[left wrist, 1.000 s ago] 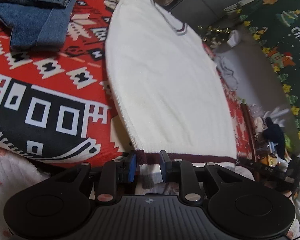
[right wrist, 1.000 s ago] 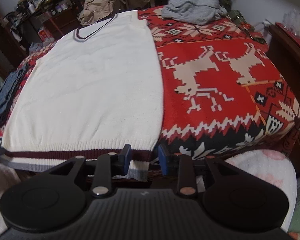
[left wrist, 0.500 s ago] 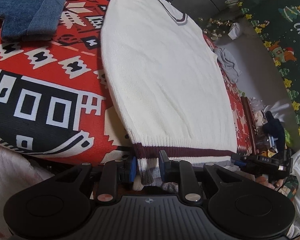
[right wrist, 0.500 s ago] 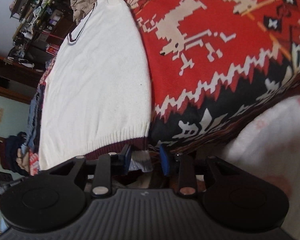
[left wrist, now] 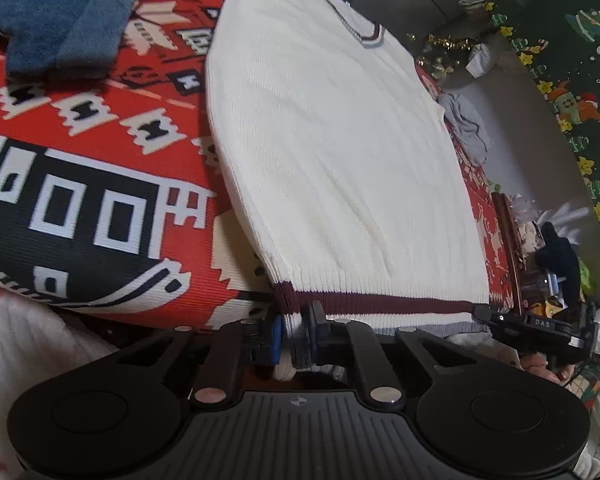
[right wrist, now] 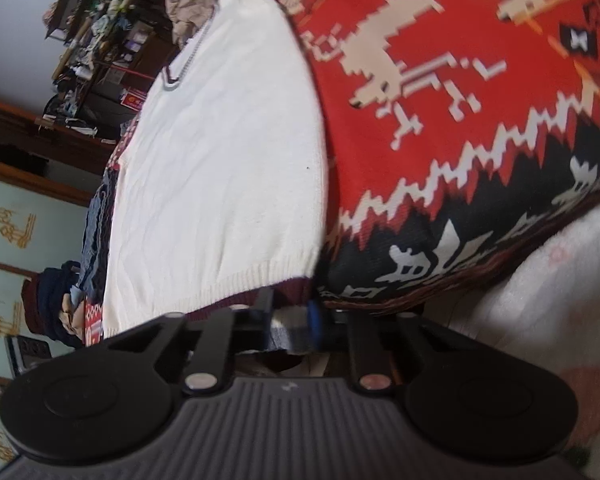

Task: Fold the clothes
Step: 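Lift the hem with both grippers and fold it toward the collar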

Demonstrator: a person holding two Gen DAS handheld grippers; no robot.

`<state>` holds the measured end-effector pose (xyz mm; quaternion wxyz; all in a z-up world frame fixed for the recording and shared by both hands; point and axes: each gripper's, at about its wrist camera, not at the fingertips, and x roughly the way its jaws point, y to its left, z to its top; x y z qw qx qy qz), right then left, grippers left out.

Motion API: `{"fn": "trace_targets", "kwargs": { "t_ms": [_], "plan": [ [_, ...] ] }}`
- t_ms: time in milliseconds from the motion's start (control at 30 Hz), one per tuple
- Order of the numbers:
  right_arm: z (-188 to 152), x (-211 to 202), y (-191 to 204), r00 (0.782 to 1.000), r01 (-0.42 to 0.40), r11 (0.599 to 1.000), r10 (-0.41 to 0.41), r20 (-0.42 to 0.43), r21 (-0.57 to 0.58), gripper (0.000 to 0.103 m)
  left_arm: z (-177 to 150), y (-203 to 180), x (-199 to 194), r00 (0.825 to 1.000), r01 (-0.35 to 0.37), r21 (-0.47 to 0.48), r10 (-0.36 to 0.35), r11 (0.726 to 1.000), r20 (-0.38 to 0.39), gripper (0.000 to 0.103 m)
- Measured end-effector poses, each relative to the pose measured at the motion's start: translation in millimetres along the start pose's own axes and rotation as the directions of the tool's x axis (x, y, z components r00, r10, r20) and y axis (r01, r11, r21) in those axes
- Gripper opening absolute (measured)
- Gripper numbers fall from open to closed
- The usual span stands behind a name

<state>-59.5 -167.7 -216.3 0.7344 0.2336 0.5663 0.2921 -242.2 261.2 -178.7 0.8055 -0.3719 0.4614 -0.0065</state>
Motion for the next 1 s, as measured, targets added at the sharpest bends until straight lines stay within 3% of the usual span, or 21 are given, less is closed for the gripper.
{"fn": "trace_targets", "kwargs": {
  "t_ms": [133, 200, 400, 500, 600, 700, 933, 1000],
  "plan": [
    [-0.7, -6.1, 6.8, 0.998, -0.053, 0.999, 0.053, 0.014, 0.000, 0.017, 1.3, 3.5, -5.3, 0.999, 0.008, -0.024, -0.007, 1.000, 0.031, 0.011],
    [-0.6, -1.2, 10.1, 0.998, -0.057, 0.998, 0.057, 0.000, 0.000, 0.022, 2.0, 2.6, -4.4, 1.000, 0.005, -0.027, -0.004, 1.000, 0.030, 0.011],
    [-1.0, 8.7, 18.3, 0.998, -0.053, 0.999, 0.053, -0.022, -0.004, 0.023, 4.3, -0.2, -1.5, 1.000, -0.002, -0.035, 0.003, 0.999, 0.028, 0.011],
    [-0.9, 10.9, 18.4, 0.999, -0.029, 0.999, 0.030, -0.014, 0.015, 0.009, 4.9, -1.6, -1.0, 0.999, -0.015, -0.039, 0.016, 0.999, 0.032, 0.006],
    [-1.9, 4.0, 20.2, 1.000, 0.019, 1.000, -0.019, 0.024, 0.009, 0.007, 1.4, -4.0, -7.4, 0.994, -0.090, -0.042, 0.093, 0.995, 0.064, 0.006],
    [-3.0, -11.5, 23.0, 0.995, 0.038, 0.998, -0.043, 0.089, 0.049, 0.007, 1.4, -6.4, -15.9, 0.983, -0.161, -0.120, 0.170, 0.980, 0.074, 0.006],
    [3.3, -43.1, 38.6, 0.964, 0.058, 0.990, -0.089, 0.249, 0.128, 0.006, 8.7, -26.0, -56.2, 0.950, -0.188, -0.225, 0.235, 0.956, 0.206, 0.006],
    [4.9, -46.3, 35.3, 0.960, 0.057, 0.987, -0.096, 0.262, 0.153, 0.006, 13.3, -21.9, -52.3, 0.945, -0.205, -0.259, 0.260, 0.944, 0.199, 0.006]
  ]
}}
